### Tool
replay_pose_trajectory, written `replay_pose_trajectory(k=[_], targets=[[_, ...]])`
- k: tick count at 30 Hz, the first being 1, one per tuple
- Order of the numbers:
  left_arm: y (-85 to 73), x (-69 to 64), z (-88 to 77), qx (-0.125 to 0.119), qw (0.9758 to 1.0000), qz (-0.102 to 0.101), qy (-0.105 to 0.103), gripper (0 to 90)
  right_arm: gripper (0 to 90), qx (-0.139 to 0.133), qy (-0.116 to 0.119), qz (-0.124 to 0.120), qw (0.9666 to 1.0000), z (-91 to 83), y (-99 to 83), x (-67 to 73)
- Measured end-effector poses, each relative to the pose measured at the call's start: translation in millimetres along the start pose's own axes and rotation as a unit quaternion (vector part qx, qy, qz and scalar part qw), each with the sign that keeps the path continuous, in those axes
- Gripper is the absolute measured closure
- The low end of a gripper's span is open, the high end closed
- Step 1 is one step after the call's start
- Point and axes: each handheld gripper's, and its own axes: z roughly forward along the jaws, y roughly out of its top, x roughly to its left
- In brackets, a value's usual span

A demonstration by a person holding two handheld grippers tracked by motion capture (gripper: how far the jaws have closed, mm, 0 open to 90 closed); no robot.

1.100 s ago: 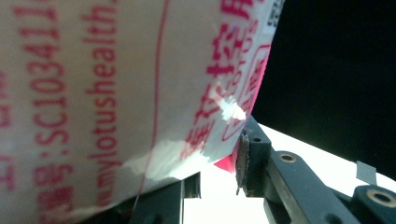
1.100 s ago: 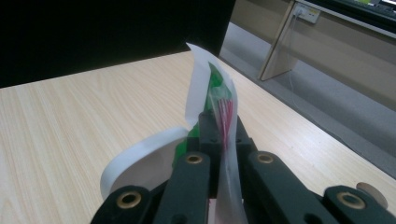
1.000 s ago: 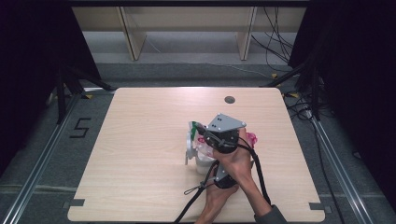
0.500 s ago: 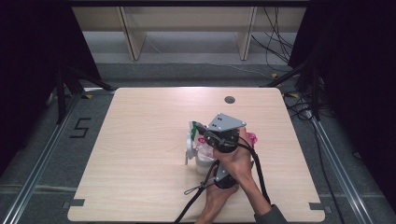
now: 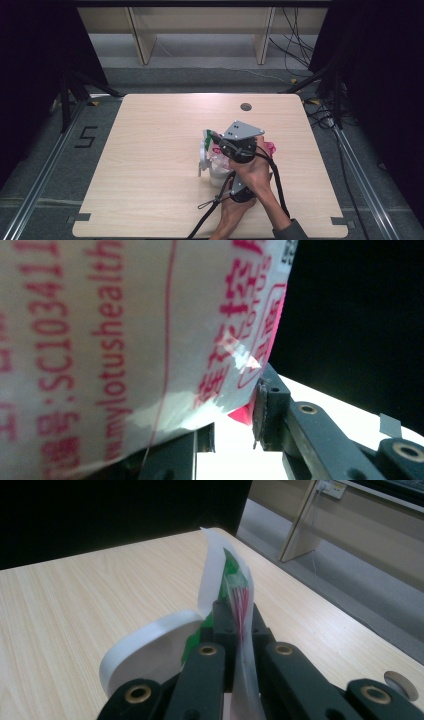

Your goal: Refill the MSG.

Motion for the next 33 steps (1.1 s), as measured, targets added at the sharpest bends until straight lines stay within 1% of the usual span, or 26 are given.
replay_pose_trajectory(k=[1,2,4,5,6,7,8,9,10,11,12,13,14,16,17,18,19,20,21,23,25,26,27,29,32,33], targets=[[0.3,-0.4,0.4,-0.003,1.0,-0.003,0.001,73.7,89.3,-0.003,-0.001,0.003,1.0,0.0,0.0,-0.1],[0.2,0.0,0.6,-0.002,1.0,-0.002,0.003,73.7,89.3,-0.001,0.001,0.0,1.0,-0.1,0.2,-0.4],[-0.8,-0.3,0.4,-0.004,1.0,-0.005,0.002,73.7,89.3,0.003,0.0,-0.002,1.0,0.9,-0.4,1.0],[-0.4,0.0,-0.2,-0.002,1.0,-0.002,0.0,73.7,89.3,0.006,0.004,0.001,1.0,0.8,-0.3,1.3],[0.4,-0.2,-0.3,-0.003,1.0,-0.003,0.002,73.8,89.3,0.003,0.004,0.002,1.0,0.4,0.1,1.4],[0.8,0.0,-0.2,-0.004,1.0,-0.002,0.004,73.8,89.3,-0.006,-0.002,-0.006,1.0,0.4,0.6,0.6],[0.5,-1.0,0.3,-0.008,0.9999,-0.007,0.001,73.7,89.3,-0.004,-0.002,-0.006,1.0,-0.2,1.2,0.9],[0.1,-1.0,0.1,-0.003,1.0,-0.004,0.003,73.7,89.3,-0.005,-0.003,-0.007,1.0,0.0,1.0,0.8],[-0.1,-0.1,-0.4,0.002,1.0,0.002,0.003,73.7,89.3,-0.003,-0.002,-0.004,1.0,0.5,0.4,0.4],[-0.2,0.1,0.0,0.0,1.0,0.0,0.001,73.7,89.3,0.002,0.002,-0.001,1.0,0.4,0.0,-0.4],[-0.1,0.0,0.2,-0.002,1.0,-0.003,0.002,73.7,89.3,0.003,0.0,0.006,1.0,-0.2,-0.1,-0.1],[-0.2,-0.2,0.3,-0.003,1.0,-0.002,0.001,73.7,89.3,0.0,0.002,-0.002,1.0,0.2,0.1,-0.5],[-0.1,0.1,-0.1,0.0,1.0,0.0,0.001,73.7,89.3,0.002,0.004,-0.002,1.0,-0.2,0.2,-0.1],[0.2,0.1,0.0,0.0,1.0,0.0,0.001,73.7,89.3,0.001,0.006,0.007,1.0,-0.1,0.0,0.1],[0.4,-0.1,0.7,-0.003,1.0,-0.003,0.001,73.7,89.3,0.0,0.008,0.003,1.0,-0.2,0.3,-0.4],[0.1,0.0,0.9,-0.004,1.0,-0.001,0.0,73.8,89.3,0.001,0.009,0.008,0.9999,-0.5,0.4,0.0],[0.0,0.2,0.7,-0.002,1.0,0.0,0.0,73.7,89.4,0.001,0.008,0.008,0.9999,-0.4,0.4,-0.4],[0.1,0.2,0.7,-0.001,1.0,0.001,0.001,73.7,89.3,-0.004,0.001,-0.001,1.0,-0.1,0.3,-2.0],[0.1,0.6,0.8,-0.001,1.0,0.001,0.001,73.7,89.3,-0.004,0.001,0.002,1.0,0.0,0.2,-2.2],[-0.2,0.4,1.1,-0.004,1.0,-0.002,0.0,73.7,89.3,0.0,0.003,0.0,1.0,0.0,0.6,-2.6],[-0.1,0.4,0.8,-0.002,1.0,0.0,0.002,73.7,89.3,0.002,0.004,0.002,1.0,0.5,0.6,-2.1],[0.2,0.6,0.5,0.0,1.0,0.002,0.001,73.7,89.3,-0.003,-0.003,0.005,1.0,1.8,0.4,-2.4],[0.4,0.4,1.0,-0.002,1.0,-0.001,0.001,73.7,89.3,-0.003,-0.001,0.002,1.0,1.9,0.7,-2.7],[0.3,0.5,0.4,0.0,1.0,0.001,0.002,73.7,89.3,-0.004,-0.002,0.001,1.0,2.0,0.8,-2.9],[0.8,0.3,0.8,-0.003,1.0,-0.001,0.003,73.7,89.3,-0.005,-0.002,-0.003,1.0,2.1,1.1,-3.0],[0.5,-0.1,0.8,-0.004,1.0,-0.002,0.002,73.7,89.3,-0.003,-0.005,0.008,1.0,1.7,0.9,-0.8]])
